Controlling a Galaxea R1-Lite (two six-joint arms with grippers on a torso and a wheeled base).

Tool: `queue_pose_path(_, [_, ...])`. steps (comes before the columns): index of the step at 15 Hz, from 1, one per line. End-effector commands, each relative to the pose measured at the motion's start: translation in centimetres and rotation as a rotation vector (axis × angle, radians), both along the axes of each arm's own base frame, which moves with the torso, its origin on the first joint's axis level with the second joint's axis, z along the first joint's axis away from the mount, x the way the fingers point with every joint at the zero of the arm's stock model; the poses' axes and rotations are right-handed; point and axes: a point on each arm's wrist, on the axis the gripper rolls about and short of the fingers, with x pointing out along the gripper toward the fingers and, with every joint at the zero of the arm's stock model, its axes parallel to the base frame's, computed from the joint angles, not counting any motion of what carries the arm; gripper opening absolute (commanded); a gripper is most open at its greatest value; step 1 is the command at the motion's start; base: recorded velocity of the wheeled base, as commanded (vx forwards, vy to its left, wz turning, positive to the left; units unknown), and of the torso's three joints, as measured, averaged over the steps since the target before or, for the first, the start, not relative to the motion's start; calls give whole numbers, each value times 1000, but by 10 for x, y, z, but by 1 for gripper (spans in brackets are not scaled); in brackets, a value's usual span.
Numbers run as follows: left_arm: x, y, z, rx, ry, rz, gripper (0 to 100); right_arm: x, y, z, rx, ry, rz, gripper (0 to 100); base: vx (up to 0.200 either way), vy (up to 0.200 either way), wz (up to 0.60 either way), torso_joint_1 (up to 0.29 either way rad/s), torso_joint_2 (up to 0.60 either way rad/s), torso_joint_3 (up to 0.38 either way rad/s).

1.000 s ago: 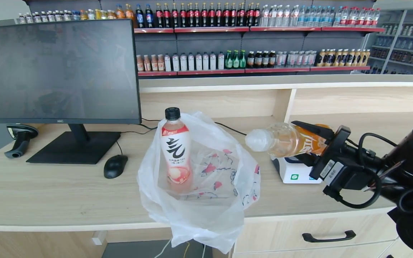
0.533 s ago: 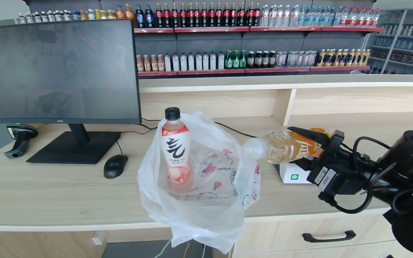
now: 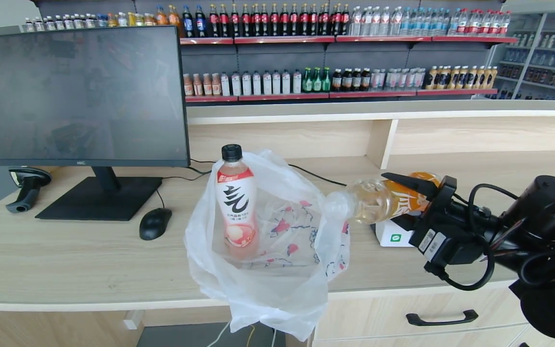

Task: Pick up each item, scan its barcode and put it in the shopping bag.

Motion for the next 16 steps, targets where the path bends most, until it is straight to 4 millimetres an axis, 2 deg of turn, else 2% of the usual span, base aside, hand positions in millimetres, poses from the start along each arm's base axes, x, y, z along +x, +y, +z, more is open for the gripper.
queue_pose_path(1, [0,0,0,0,0,0,100,1,1,1,1,-8,2,0,0,0,0,0,0,0])
queue_pose_path(4, [0,0,0,0,0,0,100,0,15,2,2,-18,51,0,0,0,0,0,0,0])
queue_pose_path(6, [0,0,0,0,0,0,100,7,25,-4,0,-6,75,0,0,0,0,0,0,0])
queue_pose_path(10, [0,0,0,0,0,0,100,10,25,-10,-5,12,74,0,0,0,0,0,0,0])
queue_pose_path(16, [0,0,0,0,0,0,100,10,26,-8,-3,9,77,0,0,0,0,0,0,0])
